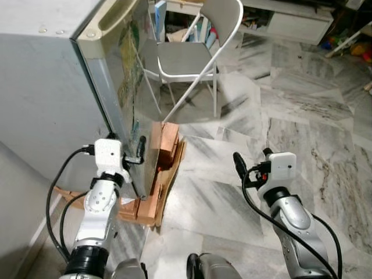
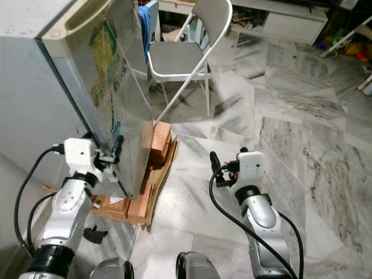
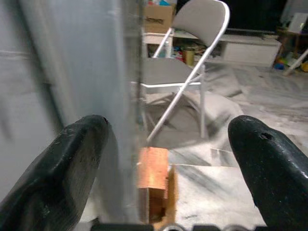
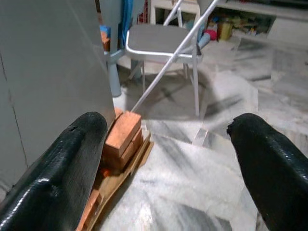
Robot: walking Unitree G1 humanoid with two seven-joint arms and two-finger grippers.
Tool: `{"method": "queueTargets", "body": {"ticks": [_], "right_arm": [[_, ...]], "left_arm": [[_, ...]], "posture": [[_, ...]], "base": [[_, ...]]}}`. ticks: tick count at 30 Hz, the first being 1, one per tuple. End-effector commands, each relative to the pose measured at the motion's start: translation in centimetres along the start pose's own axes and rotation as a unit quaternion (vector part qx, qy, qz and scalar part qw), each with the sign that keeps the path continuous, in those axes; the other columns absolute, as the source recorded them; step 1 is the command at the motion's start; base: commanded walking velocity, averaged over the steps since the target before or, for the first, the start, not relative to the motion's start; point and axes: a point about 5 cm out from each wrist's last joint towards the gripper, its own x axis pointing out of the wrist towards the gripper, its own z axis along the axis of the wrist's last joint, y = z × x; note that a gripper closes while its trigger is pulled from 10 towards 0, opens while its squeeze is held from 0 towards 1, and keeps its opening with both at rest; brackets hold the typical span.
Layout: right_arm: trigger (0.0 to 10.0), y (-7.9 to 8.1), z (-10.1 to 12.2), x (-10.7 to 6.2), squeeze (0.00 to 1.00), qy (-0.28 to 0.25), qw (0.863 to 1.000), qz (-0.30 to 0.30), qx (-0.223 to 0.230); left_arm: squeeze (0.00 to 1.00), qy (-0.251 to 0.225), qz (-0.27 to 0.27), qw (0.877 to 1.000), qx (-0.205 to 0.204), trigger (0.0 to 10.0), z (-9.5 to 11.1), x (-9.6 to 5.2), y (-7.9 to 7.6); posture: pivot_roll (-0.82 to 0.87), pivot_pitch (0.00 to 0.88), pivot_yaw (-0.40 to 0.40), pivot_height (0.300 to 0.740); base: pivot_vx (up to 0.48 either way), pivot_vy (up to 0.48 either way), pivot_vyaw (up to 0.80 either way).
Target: Restocking fridge
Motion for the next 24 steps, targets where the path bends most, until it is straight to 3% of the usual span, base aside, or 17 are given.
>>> {"method": "queueTargets", "body": {"ticks": [1, 9, 17, 24], "right_arm": [[10.0, -0.2, 0.2, -0.4, 0.0, 0.004, 1.0, -0.002, -0.002], [10.0, 0.1, -0.3, -0.8, 0.0, 0.026, 1.0, 0.017, 0.001], [10.0, -1.0, -2.2, -2.6, 0.0, 0.077, 0.997, 0.024, -0.002], [10.0, -0.6, -2.8, -2.7, 0.0, 0.091, 0.995, 0.033, 0.009]], "left_arm": [[0.0, -0.011, -0.006, 1.0, 0.01, 10.0, 0.6, 0.8, -0.1], [0.0, -0.023, 0.015, 0.999, 0.032, 10.0, 1.8, 2.7, 1.0], [0.0, -0.015, 0.029, 0.999, 0.042, 10.0, 1.8, 2.7, 1.9], [0.0, -0.006, 0.067, 0.996, 0.061, 10.0, 1.7, 3.3, 2.5]], "posture": [[0.0, 0.131, -0.046, 0.74], [0.0, 0.126, -0.039, 0.74], [0.0, 0.137, -0.029, 0.74], [-0.01, 0.141, -0.022, 0.74]], "base": [[0.0, 0.0, 0.0], [0.0, 0.0, 0.0], [0.0, 0.0, 0.0], [0.0, 0.0, 0.0]]}}
